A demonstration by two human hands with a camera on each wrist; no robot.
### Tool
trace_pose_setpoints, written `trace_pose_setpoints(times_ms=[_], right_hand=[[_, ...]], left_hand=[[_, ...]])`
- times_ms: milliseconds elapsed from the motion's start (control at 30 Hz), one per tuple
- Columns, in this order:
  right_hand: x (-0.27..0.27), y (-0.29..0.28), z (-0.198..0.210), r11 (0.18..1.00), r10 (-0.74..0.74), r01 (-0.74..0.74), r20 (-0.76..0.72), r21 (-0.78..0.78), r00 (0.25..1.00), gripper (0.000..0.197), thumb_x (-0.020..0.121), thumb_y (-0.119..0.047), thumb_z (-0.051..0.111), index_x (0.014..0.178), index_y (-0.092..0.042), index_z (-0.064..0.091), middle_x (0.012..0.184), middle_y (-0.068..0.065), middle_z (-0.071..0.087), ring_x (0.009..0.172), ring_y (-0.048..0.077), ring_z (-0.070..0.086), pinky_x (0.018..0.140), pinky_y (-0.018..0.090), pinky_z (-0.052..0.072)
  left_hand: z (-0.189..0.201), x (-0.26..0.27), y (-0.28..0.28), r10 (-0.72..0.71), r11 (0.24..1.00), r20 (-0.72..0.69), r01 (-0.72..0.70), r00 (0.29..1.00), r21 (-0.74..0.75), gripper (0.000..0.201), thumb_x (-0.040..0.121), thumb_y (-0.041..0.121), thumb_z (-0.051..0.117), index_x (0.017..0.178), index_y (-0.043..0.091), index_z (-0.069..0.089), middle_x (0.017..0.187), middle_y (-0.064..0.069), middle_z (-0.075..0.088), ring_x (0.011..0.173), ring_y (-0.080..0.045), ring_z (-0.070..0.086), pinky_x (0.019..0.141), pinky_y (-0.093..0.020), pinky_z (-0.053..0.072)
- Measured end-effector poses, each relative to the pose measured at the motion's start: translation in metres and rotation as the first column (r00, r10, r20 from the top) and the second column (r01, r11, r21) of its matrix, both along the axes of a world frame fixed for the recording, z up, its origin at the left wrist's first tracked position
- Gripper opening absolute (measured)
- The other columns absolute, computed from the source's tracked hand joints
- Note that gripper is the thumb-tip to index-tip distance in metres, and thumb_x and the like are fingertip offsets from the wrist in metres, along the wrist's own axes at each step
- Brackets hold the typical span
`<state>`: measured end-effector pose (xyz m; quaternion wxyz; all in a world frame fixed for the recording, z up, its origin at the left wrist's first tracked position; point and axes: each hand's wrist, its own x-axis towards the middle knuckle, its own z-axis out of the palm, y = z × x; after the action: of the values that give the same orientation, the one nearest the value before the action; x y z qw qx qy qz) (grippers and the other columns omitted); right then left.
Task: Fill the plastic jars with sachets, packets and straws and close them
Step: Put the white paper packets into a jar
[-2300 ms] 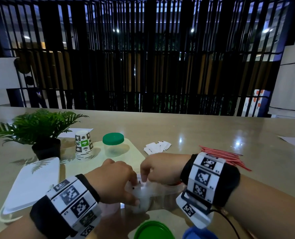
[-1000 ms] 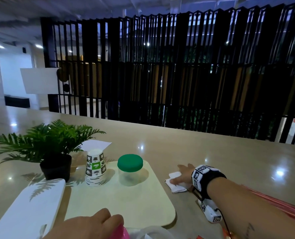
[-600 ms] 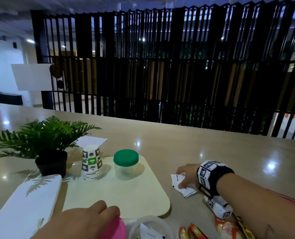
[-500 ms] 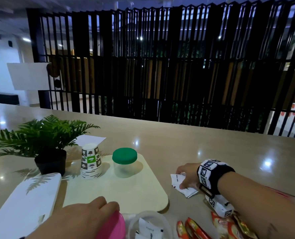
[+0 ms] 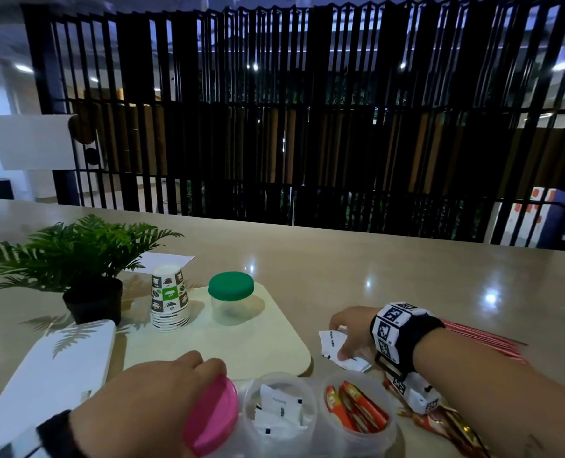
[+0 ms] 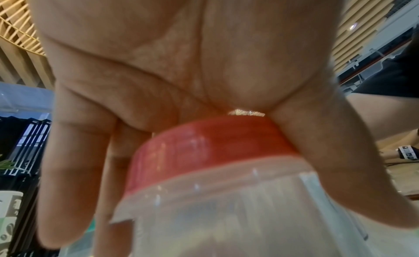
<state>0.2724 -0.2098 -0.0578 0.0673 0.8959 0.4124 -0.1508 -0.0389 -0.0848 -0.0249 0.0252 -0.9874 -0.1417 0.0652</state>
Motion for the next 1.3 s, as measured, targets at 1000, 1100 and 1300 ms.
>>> trace_pose_setpoints(times_ms=[1000, 1100, 1300], right_hand=[[-0.002, -0.006, 0.003, 0.996, 0.07, -0.068, -0.032, 0.053, 0.997, 0.028, 0.087, -0.019, 0.067, 0.113, -0.009, 0.066, 0.108, 0.006, 0.068, 0.084, 0.016, 0.056, 0.077, 0.026, 0.045], [0.002, -0.009, 0.007, 0.988, 0.05, -0.036, -0.091, 0.153, 0.995, 0.024, 0.085, -0.014, 0.067, 0.108, -0.007, 0.068, 0.108, 0.01, 0.069, 0.083, 0.017, 0.057, 0.077, 0.026, 0.044], [-0.01, -0.021, 0.045, 0.917, 0.086, -0.061, -0.045, 0.395, 0.995, 0.011, 0.089, -0.021, 0.065, 0.098, -0.018, 0.068, 0.09, -0.006, 0.064, 0.082, 0.012, 0.057, 0.072, 0.023, 0.04]], left_hand=[[0.014, -0.002, -0.024, -0.018, 0.999, -0.036, 0.017, 0.999, -0.029, 0.094, 0.075, 0.068, 0.06, 0.149, 0.044, 0.006, 0.15, 0.021, 0.021, 0.136, -0.005, 0.029, 0.109, -0.026, 0.029], [0.018, 0.002, -0.027, -0.044, 0.997, -0.024, 0.043, 0.999, -0.058, 0.098, 0.071, 0.081, 0.053, 0.149, 0.043, 0.007, 0.15, 0.023, 0.02, 0.136, -0.003, 0.027, 0.109, -0.026, 0.026], [0.063, 0.035, -0.019, -0.055, 0.977, 0.116, 0.077, 0.992, -0.198, 0.082, 0.075, 0.084, 0.024, 0.143, 0.038, 0.032, 0.144, 0.015, 0.039, 0.126, -0.004, 0.043, 0.108, -0.028, 0.034]])
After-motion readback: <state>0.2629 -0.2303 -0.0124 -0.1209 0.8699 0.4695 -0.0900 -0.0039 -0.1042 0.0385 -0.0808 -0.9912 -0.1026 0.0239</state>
